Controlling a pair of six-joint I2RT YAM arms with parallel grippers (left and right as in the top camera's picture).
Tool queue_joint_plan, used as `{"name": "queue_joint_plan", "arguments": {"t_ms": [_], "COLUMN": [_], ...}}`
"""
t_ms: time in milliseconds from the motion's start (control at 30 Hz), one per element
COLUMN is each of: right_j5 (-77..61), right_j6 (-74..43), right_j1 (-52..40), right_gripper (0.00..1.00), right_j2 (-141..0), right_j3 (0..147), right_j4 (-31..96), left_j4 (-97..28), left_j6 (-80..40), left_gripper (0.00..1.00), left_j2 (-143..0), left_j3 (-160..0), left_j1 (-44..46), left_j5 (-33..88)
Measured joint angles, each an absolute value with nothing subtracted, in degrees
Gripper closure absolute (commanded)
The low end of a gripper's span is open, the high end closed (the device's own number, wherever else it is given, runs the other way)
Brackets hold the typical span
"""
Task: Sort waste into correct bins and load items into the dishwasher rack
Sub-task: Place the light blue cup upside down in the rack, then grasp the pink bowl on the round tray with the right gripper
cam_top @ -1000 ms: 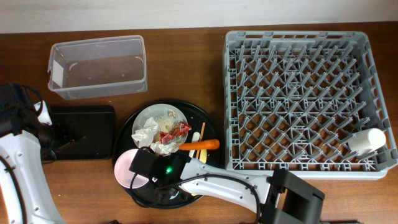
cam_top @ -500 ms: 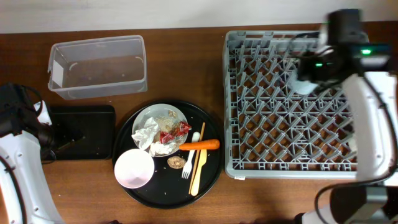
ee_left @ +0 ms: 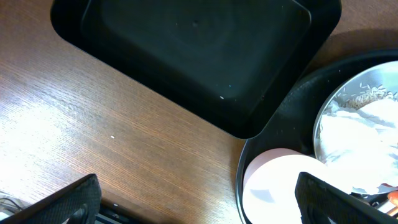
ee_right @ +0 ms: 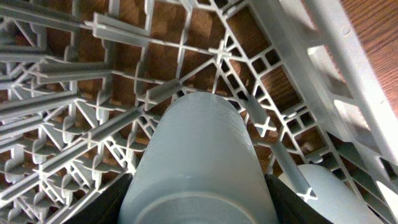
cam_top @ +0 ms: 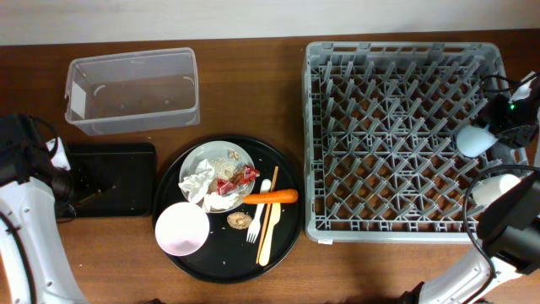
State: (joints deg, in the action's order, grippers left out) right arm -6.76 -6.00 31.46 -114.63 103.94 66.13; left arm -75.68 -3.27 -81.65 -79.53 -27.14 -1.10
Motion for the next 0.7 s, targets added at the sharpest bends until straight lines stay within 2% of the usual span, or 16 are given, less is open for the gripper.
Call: {"name": "queue_joint_plan", "arguments": {"t_ms": [67, 167, 267, 300, 367, 433, 500, 533, 633, 700], "right_j5": [-6.79, -7.46, -12.49, -14.57, -16.19, -18.81, -19.59, -19.64, -17.96, -16.93], "right_j6": [-5.85, -5.80, -3.79, -1.52, 0.19, -0.10, -4.56, -6.85, -18.02, -22.13], "right_j1": [31.46, 31.46, 30.61, 27.18, 17.43, -2.39, -19.68, -24.84, -47.57, -51.79], "right_gripper": [0.13, 0.13, 0.16, 0.16, 0.19, 0.19, 0.20, 0.21, 0.26, 0.26], "right_j2": [-114.65, -114.65, -112.71, -108.05, -102.26, -100.86, -101.38, -101.47, -106.17, -109.67], "right_j3": [102.19, 102.15, 106.74, 108.97, 110.08, 110.15, 105.91, 103.88, 95.22, 94.13], "right_j4": [65.80, 67.11, 74.94, 78.65, 83.72, 87.09, 82.21, 78.26, 63.00, 60.49], "left_j4": [-75.68, -75.68, -75.72, -75.68, -75.61, -75.66, -75.68, -75.70, -75.68, -75.70], "left_j6": [-3.27, -3.27, -3.27, -3.27, -3.27, -3.27, -3.27, -3.29, -3.29, -3.27], "left_gripper": [0.01, 0.01, 0.01, 0.01, 0.01, 0.01, 0.01, 0.00, 0.01, 0.01], "left_j2": [-81.65, -81.65, -81.65, -81.65, -81.65, -81.65, -81.65, -81.65, -81.65, -81.65], "left_j3": [-79.53, -79.53, -79.53, -79.53, -79.53, -79.53, -79.55, -79.55, -79.61, -79.61], "left_j1": [-27.14, -27.14, -27.14, -27.14, -27.14, -27.09, -27.09, -27.09, -27.09, -27.09], "left_j5": [-1.10, -1.10, -1.10, -1.10, -1.13, -1.10, -1.10, -1.10, -1.10, -1.10]}}
